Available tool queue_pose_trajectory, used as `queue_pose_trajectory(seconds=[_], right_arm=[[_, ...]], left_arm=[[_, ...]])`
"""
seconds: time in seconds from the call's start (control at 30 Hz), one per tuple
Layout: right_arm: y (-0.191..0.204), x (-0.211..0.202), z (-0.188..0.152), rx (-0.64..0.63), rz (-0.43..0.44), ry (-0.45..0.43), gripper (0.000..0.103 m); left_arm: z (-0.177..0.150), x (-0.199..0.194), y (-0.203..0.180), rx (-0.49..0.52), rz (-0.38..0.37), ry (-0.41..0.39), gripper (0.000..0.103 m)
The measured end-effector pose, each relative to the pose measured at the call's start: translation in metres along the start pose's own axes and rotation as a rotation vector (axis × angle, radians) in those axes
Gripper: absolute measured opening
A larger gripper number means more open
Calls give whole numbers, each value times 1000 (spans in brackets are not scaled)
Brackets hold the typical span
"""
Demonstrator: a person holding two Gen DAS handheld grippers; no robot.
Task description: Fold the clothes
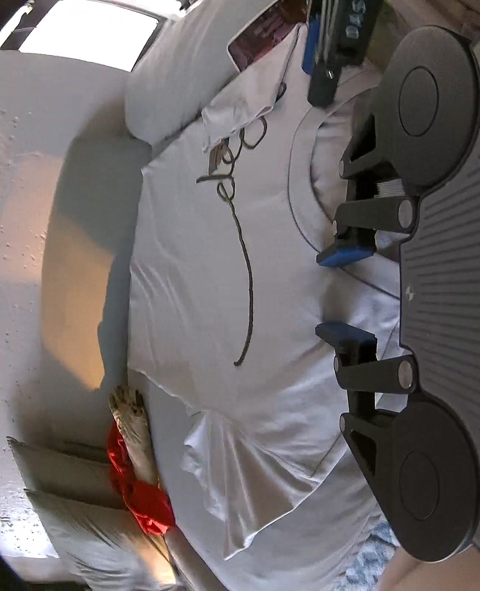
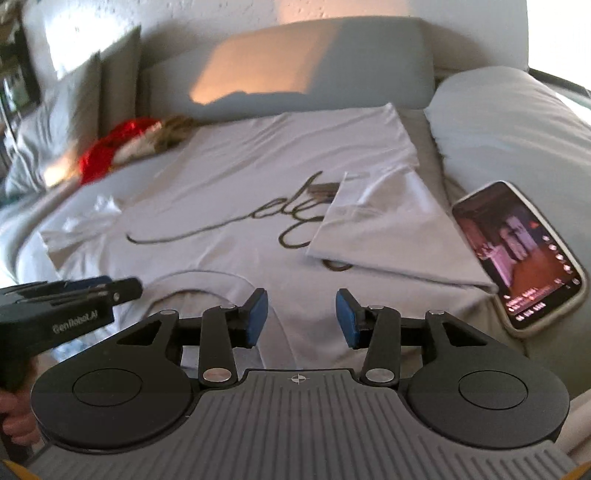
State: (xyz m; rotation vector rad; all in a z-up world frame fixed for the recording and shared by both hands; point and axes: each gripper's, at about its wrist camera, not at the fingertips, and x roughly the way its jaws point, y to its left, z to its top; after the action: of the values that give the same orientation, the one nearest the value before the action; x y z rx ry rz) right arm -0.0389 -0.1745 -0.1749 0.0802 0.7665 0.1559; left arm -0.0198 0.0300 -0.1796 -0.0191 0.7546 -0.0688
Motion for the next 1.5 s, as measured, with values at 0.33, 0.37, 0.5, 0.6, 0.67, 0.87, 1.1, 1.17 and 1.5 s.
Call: queue_pose_trajectory(seconds=[0.33, 0.37, 0.5, 0.6, 0.67, 0.87, 1.1, 1.17, 1.5], right_arm=[[9, -20, -9, 135, 18, 212, 48], [11, -25, -7, 137, 31, 188, 53], [24, -39, 11, 132, 82, 72, 56], [30, -41, 26, 167, 124, 30, 56], [34, -40, 33, 188, 151, 15, 56], [49, -32, 37, 198, 221, 31, 56], [54, -24, 39, 220, 237, 61, 56], [53, -21, 38, 220, 233, 66, 56], [42, -14, 27, 245, 221, 104, 56]], left_arm=[[-16, -30, 38, -156, -163, 142, 37], [-13, -37, 47, -192, -166, 96, 39], [7, -52, 104, -410, -138, -86, 41], [17, -47, 158, -626, -110, -168, 40], [21, -40, 191, -745, -58, -202, 39], [16, -20, 258, -979, 42, -210, 38], [22, 1, 280, -997, -49, -211, 33], [28, 3, 277, -944, -43, -208, 33], [40, 21, 259, -786, -24, -165, 0]])
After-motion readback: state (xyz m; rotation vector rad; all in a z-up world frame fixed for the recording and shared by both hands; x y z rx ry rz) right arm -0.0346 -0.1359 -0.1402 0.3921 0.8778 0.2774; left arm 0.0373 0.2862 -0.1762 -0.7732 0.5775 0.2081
